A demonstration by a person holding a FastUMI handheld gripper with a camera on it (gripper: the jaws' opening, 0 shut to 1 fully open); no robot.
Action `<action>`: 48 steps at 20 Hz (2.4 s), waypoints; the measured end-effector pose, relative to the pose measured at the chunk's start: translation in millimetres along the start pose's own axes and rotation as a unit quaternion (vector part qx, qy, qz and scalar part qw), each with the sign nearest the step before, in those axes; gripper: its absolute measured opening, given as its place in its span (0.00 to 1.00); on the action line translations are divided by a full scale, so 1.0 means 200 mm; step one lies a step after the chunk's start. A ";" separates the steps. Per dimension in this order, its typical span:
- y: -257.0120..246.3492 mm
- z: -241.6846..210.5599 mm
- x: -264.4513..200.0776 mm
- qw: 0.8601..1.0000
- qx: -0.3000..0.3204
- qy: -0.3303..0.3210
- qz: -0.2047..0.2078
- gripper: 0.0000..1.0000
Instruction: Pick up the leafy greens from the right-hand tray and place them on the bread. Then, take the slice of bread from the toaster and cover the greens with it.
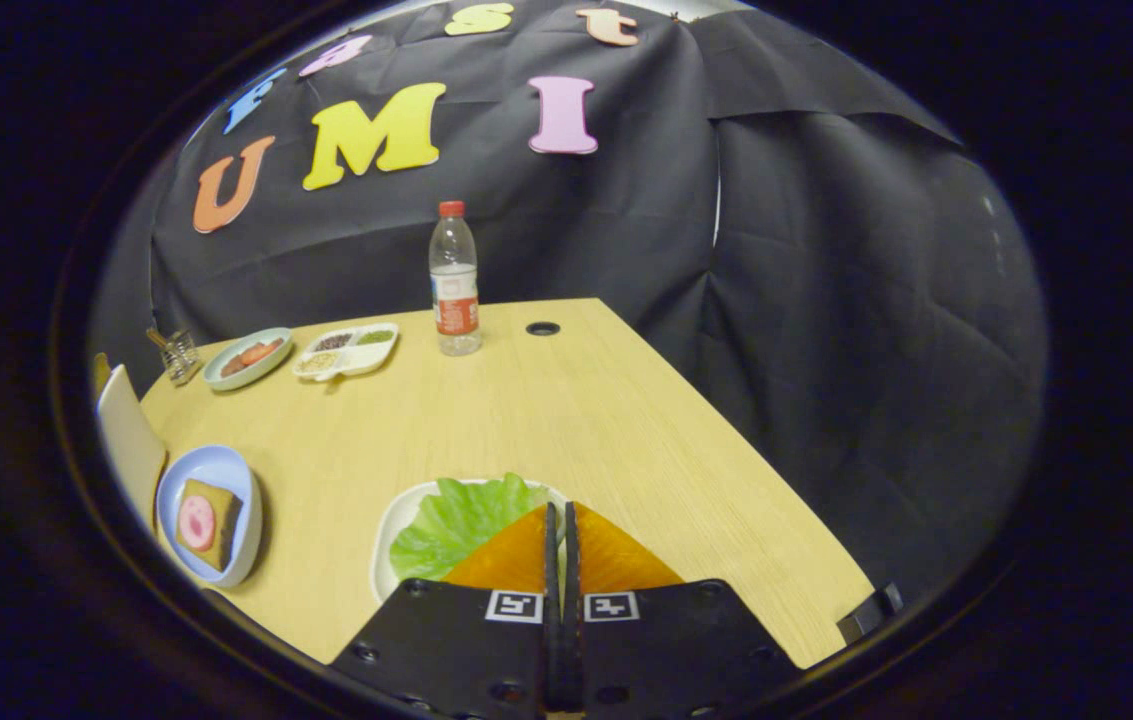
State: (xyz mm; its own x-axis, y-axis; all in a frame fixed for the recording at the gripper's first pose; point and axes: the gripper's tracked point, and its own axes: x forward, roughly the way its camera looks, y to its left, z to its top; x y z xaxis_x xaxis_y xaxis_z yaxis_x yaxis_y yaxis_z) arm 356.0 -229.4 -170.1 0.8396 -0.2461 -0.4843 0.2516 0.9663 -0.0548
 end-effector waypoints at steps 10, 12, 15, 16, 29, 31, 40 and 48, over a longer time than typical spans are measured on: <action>0.35 0.28 -0.50 0.996 -0.033 -0.079 0.029 0.00; 0.43 0.30 -0.56 0.995 -0.038 -0.086 0.040 0.00; 0.57 0.29 -0.61 0.993 -0.050 -0.090 0.054 0.00; 0.63 0.28 -0.62 0.993 -0.055 -0.088 0.058 0.00; 1.57 0.11 -0.75 0.982 -0.026 -0.066 0.176 0.00; 1.70 0.04 -0.74 0.978 -0.005 -0.040 0.204 0.00; 1.47 -0.19 -0.30 0.991 0.010 0.008 0.135 0.01; 1.34 -0.28 -0.14 0.993 0.016 0.034 0.113 0.01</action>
State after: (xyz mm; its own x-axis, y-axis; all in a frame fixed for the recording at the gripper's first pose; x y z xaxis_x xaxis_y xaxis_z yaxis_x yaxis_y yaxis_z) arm 371.6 40.1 -220.5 0.8418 -0.0157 -0.5395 0.0761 0.9930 0.0899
